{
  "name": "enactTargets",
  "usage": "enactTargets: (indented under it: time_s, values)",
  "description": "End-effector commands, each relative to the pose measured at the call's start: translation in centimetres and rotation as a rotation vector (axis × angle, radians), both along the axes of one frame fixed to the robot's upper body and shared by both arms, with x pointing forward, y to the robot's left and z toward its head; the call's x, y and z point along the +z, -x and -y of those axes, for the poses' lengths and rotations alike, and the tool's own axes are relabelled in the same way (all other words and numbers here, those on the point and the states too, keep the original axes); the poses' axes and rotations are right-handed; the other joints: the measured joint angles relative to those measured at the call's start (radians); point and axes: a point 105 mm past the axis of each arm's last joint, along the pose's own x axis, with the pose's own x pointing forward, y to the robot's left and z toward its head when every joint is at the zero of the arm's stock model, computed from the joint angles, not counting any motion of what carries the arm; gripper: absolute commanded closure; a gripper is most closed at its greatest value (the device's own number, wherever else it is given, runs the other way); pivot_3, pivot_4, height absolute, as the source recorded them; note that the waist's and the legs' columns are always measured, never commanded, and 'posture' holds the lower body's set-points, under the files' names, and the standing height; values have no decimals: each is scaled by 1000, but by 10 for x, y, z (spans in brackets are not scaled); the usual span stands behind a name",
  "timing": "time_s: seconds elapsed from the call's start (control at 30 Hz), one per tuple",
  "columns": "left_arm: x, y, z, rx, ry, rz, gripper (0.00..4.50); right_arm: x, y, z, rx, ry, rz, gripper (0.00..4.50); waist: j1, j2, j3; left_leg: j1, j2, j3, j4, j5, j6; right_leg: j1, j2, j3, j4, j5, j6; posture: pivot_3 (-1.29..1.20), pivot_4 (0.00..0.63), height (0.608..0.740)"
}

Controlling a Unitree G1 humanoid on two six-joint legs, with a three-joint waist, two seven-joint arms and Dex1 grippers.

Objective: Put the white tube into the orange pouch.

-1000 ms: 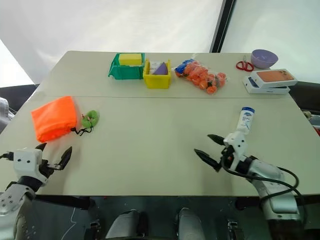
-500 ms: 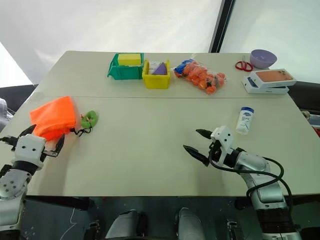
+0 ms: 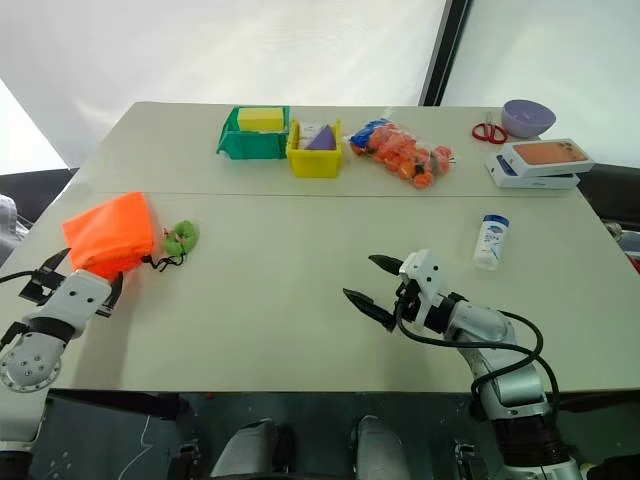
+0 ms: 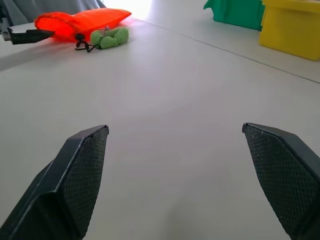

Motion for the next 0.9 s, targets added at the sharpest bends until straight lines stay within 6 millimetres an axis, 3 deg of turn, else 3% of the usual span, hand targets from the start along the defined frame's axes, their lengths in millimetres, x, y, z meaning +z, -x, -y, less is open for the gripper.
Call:
enactTargets:
  time_s: [0.03,0.17,0.37,0.47,0.7,0.83,0.9]
  values:
    - [16,-6,-8,34,-45,51,0,11,3,-6,15,-16,45,53,0,-1,0,0,0,0,0,0,0,0,0,0,0,0,0,0,150,740]
    - [20,-13,-22,94,-46,59,0,11,4,-10,14,-19,46,53,-1,-1,0,0,0,1,0,0,0,0,0,0,0,0,0,0,150,740]
    - [10,-26,-43,168,-18,-1,0,13,4,-11,5,-15,55,53,-3,-1,-1,1,0,1,0,1,-1,0,0,0,2,2,3,0,150,740]
    - [4,-30,-46,161,3,-30,900,15,3,-8,-13,-12,64,0,-2,-1,-1,1,0,1,0,1,-1,0,0,0,2,2,3,0,150,740]
    - [4,-36,-31,63,67,-38,4397,14,3,0,-54,2,66,0,-1,-1,-1,1,0,2,0,1,-1,0,0,0,2,2,3,0,150,740]
    - [4,-37,-2,-82,253,-51,4468,21,-5,23,-165,0,91,0,-1,-1,-1,2,0,3,1,1,-2,1,-2,0,3,2,3,0,150,740]
    - [7,-35,26,-220,340,-77,4468,28,-13,40,-255,11,128,0,-2,-2,-1,2,0,4,1,0,-3,1,-3,0,3,2,3,0,150,740]
